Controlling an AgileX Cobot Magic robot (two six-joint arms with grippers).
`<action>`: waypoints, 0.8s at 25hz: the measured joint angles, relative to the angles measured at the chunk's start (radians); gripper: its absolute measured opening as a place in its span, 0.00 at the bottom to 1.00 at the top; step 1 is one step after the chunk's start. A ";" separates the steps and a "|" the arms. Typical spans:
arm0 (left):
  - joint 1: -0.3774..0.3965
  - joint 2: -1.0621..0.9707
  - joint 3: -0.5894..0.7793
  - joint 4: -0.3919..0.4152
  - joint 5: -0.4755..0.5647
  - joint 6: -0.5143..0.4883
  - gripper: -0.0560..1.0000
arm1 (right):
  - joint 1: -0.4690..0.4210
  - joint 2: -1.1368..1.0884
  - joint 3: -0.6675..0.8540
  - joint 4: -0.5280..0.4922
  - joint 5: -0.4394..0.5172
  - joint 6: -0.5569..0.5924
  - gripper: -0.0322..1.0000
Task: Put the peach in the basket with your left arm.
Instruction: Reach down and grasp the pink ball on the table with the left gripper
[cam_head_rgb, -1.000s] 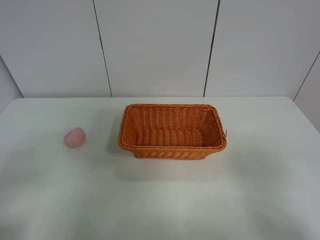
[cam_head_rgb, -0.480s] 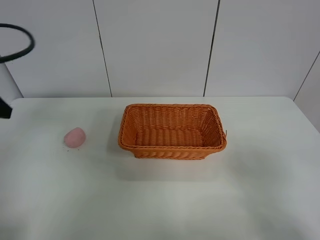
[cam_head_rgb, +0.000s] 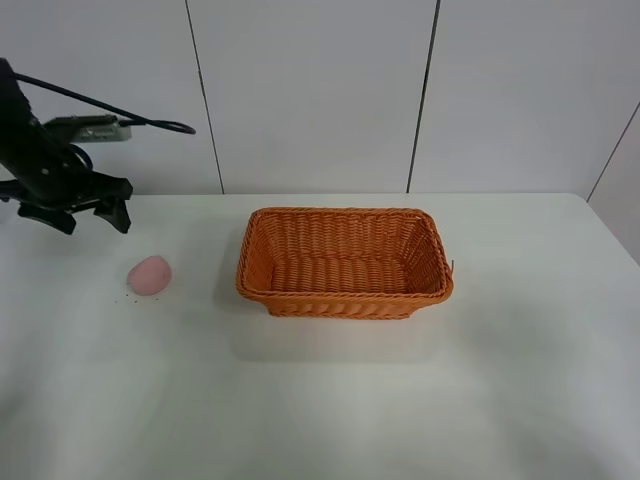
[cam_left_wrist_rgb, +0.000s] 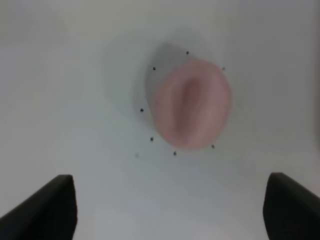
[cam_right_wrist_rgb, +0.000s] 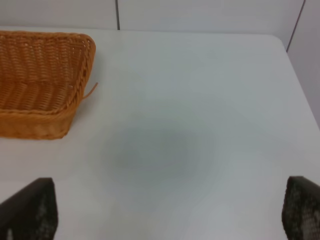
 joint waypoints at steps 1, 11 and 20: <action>0.000 0.043 -0.012 -0.007 -0.005 0.000 0.79 | 0.000 0.000 0.000 0.000 0.000 0.000 0.70; -0.001 0.219 -0.041 -0.040 -0.048 0.000 0.79 | 0.000 0.000 0.000 0.000 0.000 0.000 0.70; -0.074 0.234 -0.056 -0.047 -0.147 0.000 0.79 | 0.000 0.000 0.000 0.000 0.000 0.000 0.70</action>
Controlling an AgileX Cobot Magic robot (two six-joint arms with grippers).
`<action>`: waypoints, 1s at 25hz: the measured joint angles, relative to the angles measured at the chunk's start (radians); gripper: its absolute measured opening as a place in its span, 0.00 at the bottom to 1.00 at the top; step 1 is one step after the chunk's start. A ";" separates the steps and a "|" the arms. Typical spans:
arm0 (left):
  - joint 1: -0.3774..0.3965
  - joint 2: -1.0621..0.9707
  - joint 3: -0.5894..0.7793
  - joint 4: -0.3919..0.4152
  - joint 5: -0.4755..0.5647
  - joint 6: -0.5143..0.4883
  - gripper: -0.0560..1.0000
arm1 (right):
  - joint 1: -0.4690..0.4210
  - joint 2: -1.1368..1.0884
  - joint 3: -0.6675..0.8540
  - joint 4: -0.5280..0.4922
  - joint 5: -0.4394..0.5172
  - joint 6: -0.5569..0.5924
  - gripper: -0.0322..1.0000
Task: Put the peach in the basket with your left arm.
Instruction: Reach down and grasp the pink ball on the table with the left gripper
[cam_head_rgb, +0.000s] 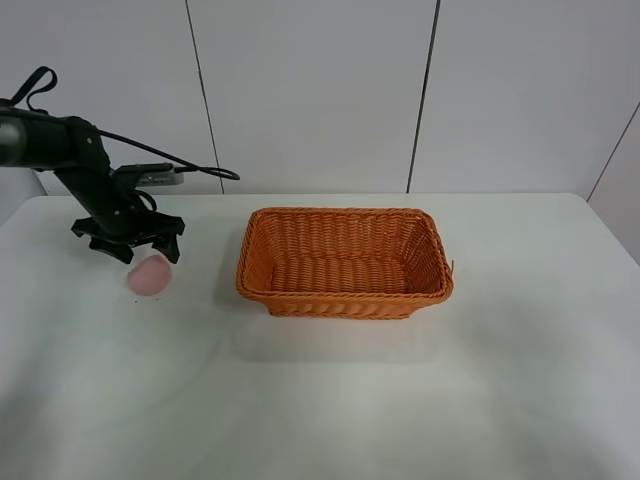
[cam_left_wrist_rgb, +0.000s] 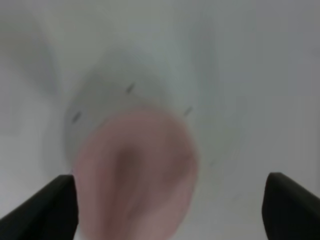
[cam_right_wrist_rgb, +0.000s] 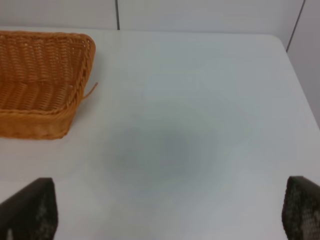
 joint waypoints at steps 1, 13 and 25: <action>-0.001 0.011 -0.014 0.000 -0.001 -0.001 0.78 | 0.000 0.000 0.000 0.000 0.000 0.000 0.70; 0.008 0.082 -0.073 0.079 0.090 -0.020 0.77 | 0.000 0.000 0.000 0.000 0.000 0.000 0.70; 0.008 0.090 -0.075 0.065 0.083 -0.030 0.72 | 0.000 0.000 0.000 0.000 0.000 0.000 0.70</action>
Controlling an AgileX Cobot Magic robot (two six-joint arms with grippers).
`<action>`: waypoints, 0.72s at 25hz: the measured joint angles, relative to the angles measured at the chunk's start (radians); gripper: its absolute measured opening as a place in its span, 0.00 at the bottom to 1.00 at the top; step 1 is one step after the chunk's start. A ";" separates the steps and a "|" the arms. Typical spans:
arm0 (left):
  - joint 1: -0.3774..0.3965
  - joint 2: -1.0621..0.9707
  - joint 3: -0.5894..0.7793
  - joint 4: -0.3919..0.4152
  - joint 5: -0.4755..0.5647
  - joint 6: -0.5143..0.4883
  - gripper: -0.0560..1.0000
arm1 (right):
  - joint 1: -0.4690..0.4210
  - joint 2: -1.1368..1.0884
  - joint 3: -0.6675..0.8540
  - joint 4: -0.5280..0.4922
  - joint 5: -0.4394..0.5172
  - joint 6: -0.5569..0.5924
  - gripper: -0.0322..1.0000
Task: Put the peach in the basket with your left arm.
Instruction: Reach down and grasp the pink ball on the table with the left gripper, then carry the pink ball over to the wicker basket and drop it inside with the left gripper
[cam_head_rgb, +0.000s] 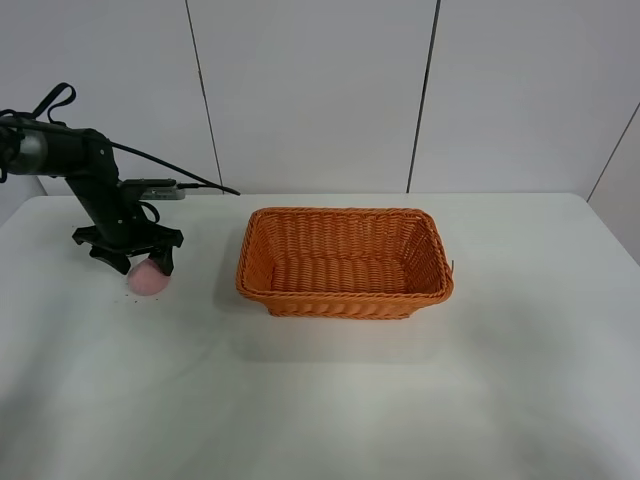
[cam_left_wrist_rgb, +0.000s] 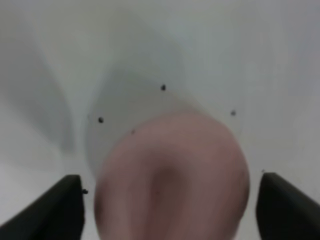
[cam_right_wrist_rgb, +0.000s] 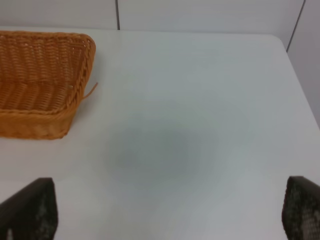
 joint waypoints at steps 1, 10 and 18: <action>0.000 0.000 -0.001 -0.006 -0.002 0.000 0.68 | 0.000 0.000 0.000 0.000 0.000 0.000 0.70; 0.000 -0.012 -0.035 -0.002 0.050 -0.002 0.11 | 0.000 0.000 0.000 0.000 0.000 0.000 0.70; -0.026 -0.158 -0.205 0.054 0.276 -0.027 0.10 | 0.000 0.000 0.000 0.000 0.000 0.000 0.70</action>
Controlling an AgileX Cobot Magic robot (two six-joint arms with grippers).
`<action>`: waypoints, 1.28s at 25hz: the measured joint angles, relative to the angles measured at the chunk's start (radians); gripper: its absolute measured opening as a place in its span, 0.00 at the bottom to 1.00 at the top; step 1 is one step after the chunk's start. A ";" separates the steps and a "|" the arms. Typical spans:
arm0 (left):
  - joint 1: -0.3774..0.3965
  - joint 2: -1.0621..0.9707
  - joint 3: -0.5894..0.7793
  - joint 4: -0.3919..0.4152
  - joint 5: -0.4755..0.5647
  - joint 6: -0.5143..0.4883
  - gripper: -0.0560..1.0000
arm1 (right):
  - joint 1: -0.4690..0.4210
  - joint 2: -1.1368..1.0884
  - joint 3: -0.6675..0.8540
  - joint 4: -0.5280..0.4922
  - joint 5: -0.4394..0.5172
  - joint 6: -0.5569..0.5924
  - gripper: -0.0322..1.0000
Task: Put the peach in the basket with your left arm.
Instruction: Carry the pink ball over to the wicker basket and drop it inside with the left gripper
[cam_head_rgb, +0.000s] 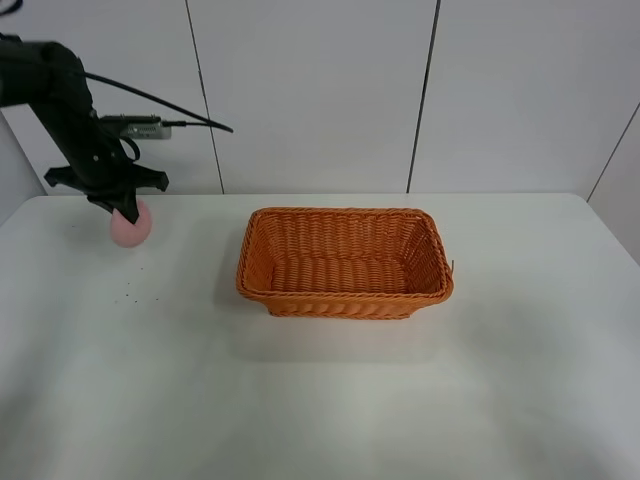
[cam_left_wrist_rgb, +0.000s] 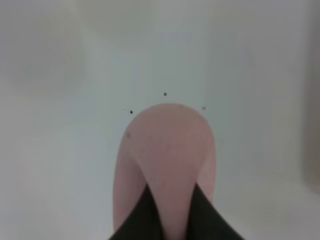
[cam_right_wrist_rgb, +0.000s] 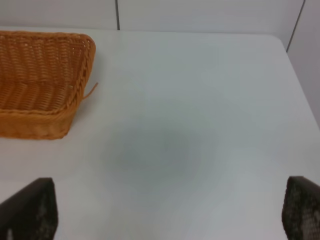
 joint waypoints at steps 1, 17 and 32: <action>-0.015 -0.013 -0.017 0.000 0.027 -0.003 0.10 | 0.000 0.000 0.000 0.000 0.000 0.000 0.70; -0.511 0.184 -0.385 -0.066 0.089 -0.005 0.10 | 0.000 0.000 0.000 0.000 0.000 0.000 0.70; -0.581 0.385 -0.414 -0.089 0.024 -0.022 0.73 | 0.000 0.000 0.000 0.000 0.000 0.000 0.70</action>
